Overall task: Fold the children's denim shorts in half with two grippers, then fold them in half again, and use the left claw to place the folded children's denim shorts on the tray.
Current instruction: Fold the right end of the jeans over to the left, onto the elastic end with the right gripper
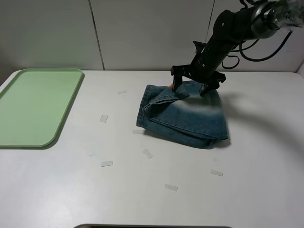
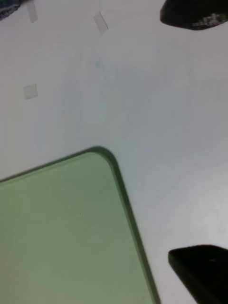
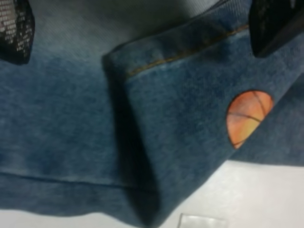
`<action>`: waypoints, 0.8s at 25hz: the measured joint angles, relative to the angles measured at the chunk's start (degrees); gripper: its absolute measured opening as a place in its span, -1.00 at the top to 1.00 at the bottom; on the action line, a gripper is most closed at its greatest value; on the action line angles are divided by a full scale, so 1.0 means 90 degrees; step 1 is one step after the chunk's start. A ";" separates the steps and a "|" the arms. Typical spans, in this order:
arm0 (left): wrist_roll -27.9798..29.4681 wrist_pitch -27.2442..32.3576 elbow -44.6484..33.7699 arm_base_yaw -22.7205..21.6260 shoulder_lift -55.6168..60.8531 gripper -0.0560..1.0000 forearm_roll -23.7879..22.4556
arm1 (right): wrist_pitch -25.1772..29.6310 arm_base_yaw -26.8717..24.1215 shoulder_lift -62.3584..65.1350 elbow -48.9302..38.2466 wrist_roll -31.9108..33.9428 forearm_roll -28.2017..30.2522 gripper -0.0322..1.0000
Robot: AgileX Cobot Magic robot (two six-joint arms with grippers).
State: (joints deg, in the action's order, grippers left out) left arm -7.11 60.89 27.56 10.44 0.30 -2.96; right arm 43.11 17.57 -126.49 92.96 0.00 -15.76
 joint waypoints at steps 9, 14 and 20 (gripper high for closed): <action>0.0000 0.0000 0.0000 0.0000 0.0000 -0.80 0.0000 | -0.0078 0.0169 -0.0025 0.0000 -0.0343 -0.0414 -0.38; 0.0000 0.0000 0.0000 0.0000 0.0000 -0.80 0.0000 | -0.0208 0.0241 -0.0025 0.0001 -0.0572 -0.0600 -0.38; 0.0000 0.0000 0.0000 0.0000 0.0000 -0.80 0.0000 | -0.0231 0.0241 -0.0025 0.0001 -0.0609 -0.0656 -0.38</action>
State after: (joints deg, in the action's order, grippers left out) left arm -7.11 60.89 27.56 10.44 0.30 -2.96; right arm 41.03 19.74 -126.71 92.97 -5.48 -21.66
